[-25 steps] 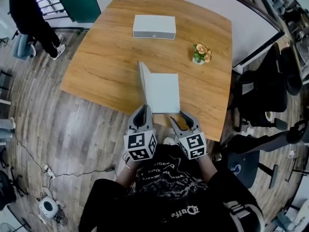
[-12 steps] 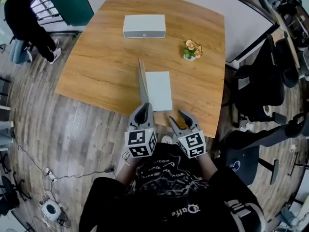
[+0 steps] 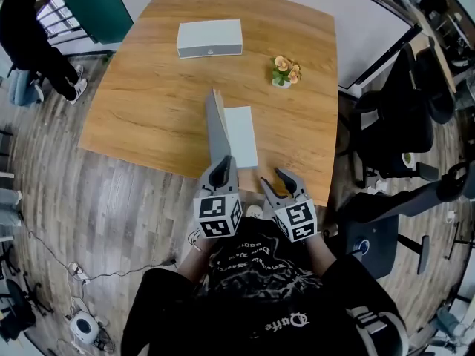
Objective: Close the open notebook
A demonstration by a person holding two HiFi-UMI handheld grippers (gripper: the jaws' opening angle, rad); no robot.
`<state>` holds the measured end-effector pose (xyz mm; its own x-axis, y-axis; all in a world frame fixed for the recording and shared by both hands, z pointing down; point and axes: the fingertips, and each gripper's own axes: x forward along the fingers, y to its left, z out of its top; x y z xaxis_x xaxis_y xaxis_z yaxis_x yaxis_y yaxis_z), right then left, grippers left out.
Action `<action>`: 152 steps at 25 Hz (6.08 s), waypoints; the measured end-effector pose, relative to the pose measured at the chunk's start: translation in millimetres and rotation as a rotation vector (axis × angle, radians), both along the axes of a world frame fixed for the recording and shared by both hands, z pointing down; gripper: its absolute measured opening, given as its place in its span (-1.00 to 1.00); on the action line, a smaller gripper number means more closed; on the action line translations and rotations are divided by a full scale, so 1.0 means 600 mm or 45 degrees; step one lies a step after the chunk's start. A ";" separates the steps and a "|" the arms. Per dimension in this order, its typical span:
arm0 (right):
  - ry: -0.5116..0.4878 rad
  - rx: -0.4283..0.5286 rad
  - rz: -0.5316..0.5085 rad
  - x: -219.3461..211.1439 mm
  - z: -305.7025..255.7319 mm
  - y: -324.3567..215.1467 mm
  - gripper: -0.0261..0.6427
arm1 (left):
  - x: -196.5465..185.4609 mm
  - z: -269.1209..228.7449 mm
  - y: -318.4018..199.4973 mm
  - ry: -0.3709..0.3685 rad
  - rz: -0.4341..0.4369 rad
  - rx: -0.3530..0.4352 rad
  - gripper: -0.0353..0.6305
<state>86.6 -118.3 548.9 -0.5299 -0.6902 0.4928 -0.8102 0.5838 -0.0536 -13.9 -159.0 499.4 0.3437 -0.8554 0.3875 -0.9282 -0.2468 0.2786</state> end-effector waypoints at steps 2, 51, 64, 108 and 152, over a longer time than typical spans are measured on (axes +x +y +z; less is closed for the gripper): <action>0.007 -0.003 0.010 0.008 0.001 0.001 -0.37 | 0.011 0.005 -0.001 0.001 0.017 -0.007 -0.79; -0.086 -0.094 0.076 0.143 0.030 -0.007 -0.38 | 0.153 0.214 -0.009 -0.047 0.226 -0.595 -0.79; -0.122 -0.079 0.029 0.104 0.019 -0.004 -0.36 | 0.179 0.176 0.008 0.282 0.435 -0.599 -0.15; -0.114 0.200 0.130 -0.122 -0.071 -0.103 -0.33 | -0.228 0.001 -0.027 -0.140 0.153 0.050 -0.12; -0.004 0.181 0.088 -0.147 -0.050 -0.064 -0.91 | -0.208 0.029 0.009 -0.101 0.192 0.068 -0.83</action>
